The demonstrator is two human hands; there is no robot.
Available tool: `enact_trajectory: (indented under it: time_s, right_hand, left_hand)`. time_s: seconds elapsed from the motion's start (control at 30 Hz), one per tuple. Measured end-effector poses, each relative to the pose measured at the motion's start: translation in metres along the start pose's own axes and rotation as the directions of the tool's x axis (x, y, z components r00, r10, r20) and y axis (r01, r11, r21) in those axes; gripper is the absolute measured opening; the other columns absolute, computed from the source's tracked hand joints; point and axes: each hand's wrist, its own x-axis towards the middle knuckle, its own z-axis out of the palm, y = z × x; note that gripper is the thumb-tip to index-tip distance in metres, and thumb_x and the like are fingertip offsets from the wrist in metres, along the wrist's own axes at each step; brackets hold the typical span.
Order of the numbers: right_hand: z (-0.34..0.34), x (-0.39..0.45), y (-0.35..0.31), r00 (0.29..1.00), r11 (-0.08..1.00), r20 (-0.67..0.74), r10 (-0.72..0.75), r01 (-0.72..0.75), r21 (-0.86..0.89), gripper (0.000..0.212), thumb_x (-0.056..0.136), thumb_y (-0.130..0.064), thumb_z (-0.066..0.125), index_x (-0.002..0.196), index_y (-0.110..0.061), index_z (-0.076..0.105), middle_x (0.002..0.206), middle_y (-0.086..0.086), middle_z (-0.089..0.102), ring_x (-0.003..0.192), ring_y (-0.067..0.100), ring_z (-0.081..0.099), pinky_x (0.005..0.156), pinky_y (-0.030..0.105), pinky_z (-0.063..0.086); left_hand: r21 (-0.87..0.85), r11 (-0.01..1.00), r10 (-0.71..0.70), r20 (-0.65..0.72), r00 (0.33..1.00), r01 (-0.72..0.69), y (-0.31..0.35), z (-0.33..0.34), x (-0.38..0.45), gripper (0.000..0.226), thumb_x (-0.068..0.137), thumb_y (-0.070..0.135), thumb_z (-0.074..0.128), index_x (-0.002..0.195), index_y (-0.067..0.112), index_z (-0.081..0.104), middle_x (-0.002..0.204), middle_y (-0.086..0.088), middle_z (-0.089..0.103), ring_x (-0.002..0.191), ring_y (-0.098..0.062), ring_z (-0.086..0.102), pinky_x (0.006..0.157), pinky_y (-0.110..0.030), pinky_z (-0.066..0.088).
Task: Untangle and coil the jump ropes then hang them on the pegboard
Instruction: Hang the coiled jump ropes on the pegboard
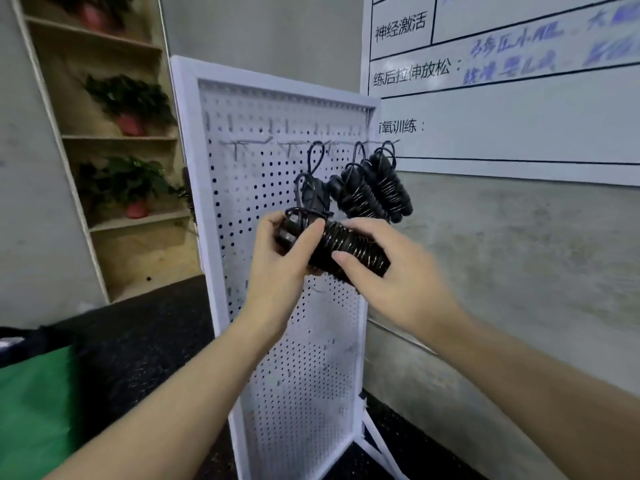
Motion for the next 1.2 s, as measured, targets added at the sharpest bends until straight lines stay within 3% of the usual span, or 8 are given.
enact_trajectory:
  time_s: [0.1,0.23,0.5,0.73,0.87,0.97,1.07,1.2]
  right_hand:
    - [-0.003,0.014,-0.013,0.998,0.999,-0.048,-0.037,0.038,0.007,0.039,0.091,-0.054,0.059,0.128,-0.044,0.057,0.122,-0.032,0.061,0.112,-0.007,0.058,0.1,0.029,0.051]
    - [-0.005,0.036,-0.028,0.994,0.997,-0.078,-0.071,0.07,-0.025,0.035,0.092,-0.054,0.06,0.125,-0.045,0.058,0.113,-0.036,0.06,0.111,-0.009,0.057,0.099,0.026,0.049]
    - [0.007,0.063,-0.04,0.998,0.99,0.032,-0.045,0.049,-0.135,0.038,0.092,-0.057,0.059,0.128,-0.043,0.057,0.117,-0.024,0.067,0.107,0.0,0.061,0.094,0.03,0.051]
    - [0.012,0.043,-0.025,0.994,0.999,0.111,-0.005,0.011,-0.053,0.047,0.087,-0.06,0.064,0.13,-0.047,0.053,0.118,-0.03,0.059,0.109,-0.007,0.057,0.099,0.029,0.049]
    - [-0.002,0.015,-0.007,0.987,0.995,0.144,0.07,-0.06,-0.078,0.058,0.081,-0.075,0.051,0.133,-0.051,0.049,0.122,-0.029,0.057,0.101,-0.004,0.059,0.094,0.032,0.052]
    - [-0.014,-0.01,0.014,0.985,0.991,0.129,0.117,-0.108,-0.074,0.045,0.089,-0.064,0.054,0.13,-0.046,0.052,0.117,-0.025,0.058,0.097,-0.002,0.059,0.091,0.027,0.05]
    - [-0.026,-0.039,0.043,0.981,0.983,0.107,0.163,-0.152,-0.106,0.035,0.095,-0.044,0.06,0.129,-0.036,0.056,0.113,-0.018,0.06,0.088,0.005,0.061,0.085,0.027,0.051]
    - [-0.041,-0.088,0.098,0.92,0.938,0.195,0.34,-0.317,-0.139,0.026,0.098,-0.027,0.062,0.122,-0.035,0.06,0.107,-0.016,0.061,0.083,0.012,0.062,0.077,0.021,0.047]
  left_hand:
    - [-0.032,0.999,0.029,0.002,1.0,-0.029,0.017,-0.002,0.011,0.026,0.091,0.031,0.074,0.105,0.022,0.055,0.081,0.016,0.065,0.084,-0.019,0.068,0.068,-0.04,0.057]
    - [-0.046,0.996,0.069,-0.024,0.997,-0.07,0.036,-0.003,0.027,0.042,0.079,0.045,0.076,0.109,0.022,0.057,0.103,0.0,0.067,0.107,-0.034,0.069,0.086,-0.05,0.058]
    - [-0.148,0.986,-0.09,-0.109,0.99,0.073,0.035,-0.014,0.039,0.028,0.096,0.031,0.069,0.118,0.021,0.055,0.12,-0.007,0.062,0.109,-0.022,0.068,0.082,-0.037,0.06]
    - [-0.255,0.948,-0.223,-0.096,0.97,0.192,0.024,-0.009,0.005,0.059,0.093,0.029,0.074,0.14,0.025,0.037,0.106,0.003,0.074,0.099,-0.013,0.075,0.083,-0.034,0.062]
    - [-0.229,0.934,-0.287,-0.024,0.958,0.274,0.008,0.004,-0.025,0.055,0.093,0.029,0.074,0.138,0.025,0.044,0.107,0.0,0.069,0.093,-0.012,0.072,0.088,-0.037,0.062]
    - [-0.207,0.913,-0.359,-0.001,0.933,0.351,-0.008,0.021,-0.05,0.05,0.092,0.029,0.075,0.132,0.03,0.044,0.113,-0.001,0.062,0.098,-0.017,0.068,0.087,-0.036,0.062]
    - [-0.192,0.879,-0.432,0.069,0.899,0.437,-0.027,0.042,-0.072,0.049,0.097,0.018,0.07,0.137,0.022,0.043,0.102,-0.005,0.06,0.076,-0.014,0.064,0.078,-0.033,0.06]
    - [0.052,0.851,-0.521,0.21,0.827,0.523,-0.067,0.078,-0.101,0.019,0.1,0.014,0.061,0.118,0.017,0.055,0.093,-0.006,0.062,0.06,-0.013,0.058,0.057,-0.025,0.052]
